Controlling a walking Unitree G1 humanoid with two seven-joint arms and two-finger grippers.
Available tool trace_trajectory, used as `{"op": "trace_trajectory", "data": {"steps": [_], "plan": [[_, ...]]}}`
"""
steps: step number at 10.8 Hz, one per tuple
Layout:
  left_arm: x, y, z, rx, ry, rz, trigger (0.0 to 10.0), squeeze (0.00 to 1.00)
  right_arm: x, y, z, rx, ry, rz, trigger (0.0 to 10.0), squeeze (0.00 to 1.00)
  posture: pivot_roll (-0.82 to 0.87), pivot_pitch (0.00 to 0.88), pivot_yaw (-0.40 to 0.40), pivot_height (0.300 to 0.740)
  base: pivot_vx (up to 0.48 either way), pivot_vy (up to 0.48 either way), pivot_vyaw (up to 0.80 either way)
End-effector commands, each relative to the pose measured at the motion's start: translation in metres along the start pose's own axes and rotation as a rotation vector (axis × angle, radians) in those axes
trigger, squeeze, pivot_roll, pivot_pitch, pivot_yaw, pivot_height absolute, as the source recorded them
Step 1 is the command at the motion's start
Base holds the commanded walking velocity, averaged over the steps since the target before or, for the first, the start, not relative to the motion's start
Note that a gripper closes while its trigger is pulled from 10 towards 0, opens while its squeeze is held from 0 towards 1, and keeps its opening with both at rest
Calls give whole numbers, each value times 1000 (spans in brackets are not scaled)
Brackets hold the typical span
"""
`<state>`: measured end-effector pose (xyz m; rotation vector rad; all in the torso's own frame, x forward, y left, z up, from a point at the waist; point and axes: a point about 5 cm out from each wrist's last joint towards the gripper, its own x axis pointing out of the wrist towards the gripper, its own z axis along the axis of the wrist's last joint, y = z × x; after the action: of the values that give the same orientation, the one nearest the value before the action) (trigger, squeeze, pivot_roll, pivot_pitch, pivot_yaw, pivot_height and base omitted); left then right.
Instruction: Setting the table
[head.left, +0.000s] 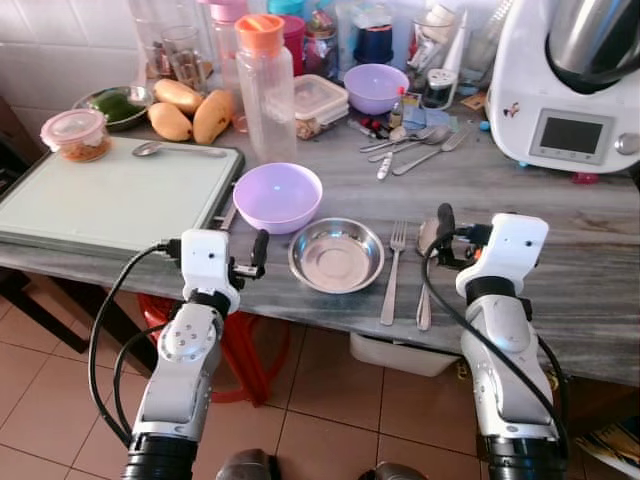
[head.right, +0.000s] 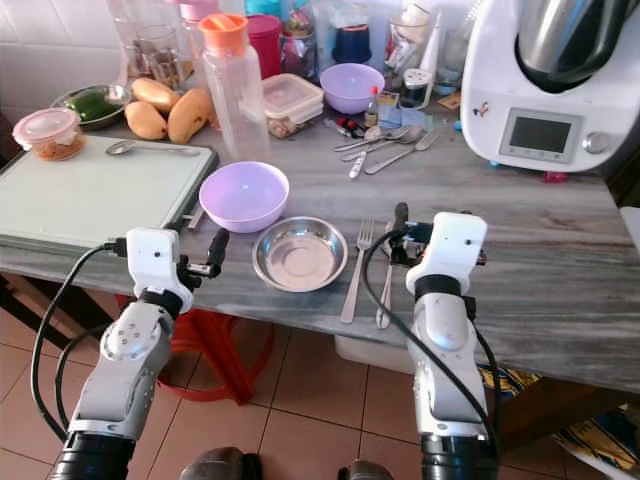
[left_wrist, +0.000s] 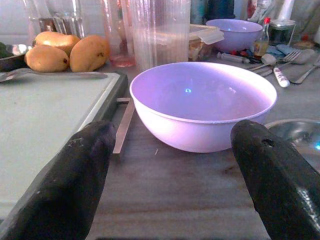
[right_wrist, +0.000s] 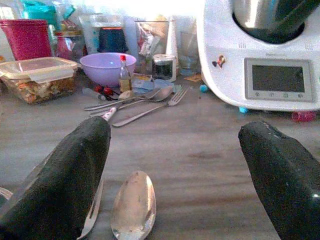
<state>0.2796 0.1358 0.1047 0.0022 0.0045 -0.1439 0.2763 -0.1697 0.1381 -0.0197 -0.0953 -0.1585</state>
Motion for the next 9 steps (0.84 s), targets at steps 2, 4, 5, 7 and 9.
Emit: {"op": "trace_trajectory", "data": {"steps": [2,4,5,7,9], "plan": [[1,2,-1,9,-2,10,10000,0,-2,4,5,-1,-23,18,10000,0,-38,0,19,740,-279,0,0],[2,3,-1,7,-2,18,10000,0,2,6,3,35,8,20,10000,0,-32,0,16,740,-317,0,0],[0,2,-2,5,4,15,10000,0,3,5,2,36,11,15,10000,0,-30,0,14,740,-337,0,0],[-4,2,-6,5,15,14,10000,0,2,1,-1,44,29,-10,10000,0,-26,0,8,740,-364,0,0],[-5,3,-8,8,24,14,10000,0,-2,-3,-4,36,46,-14,10000,0,-28,0,7,740,-354,0,0]]}}
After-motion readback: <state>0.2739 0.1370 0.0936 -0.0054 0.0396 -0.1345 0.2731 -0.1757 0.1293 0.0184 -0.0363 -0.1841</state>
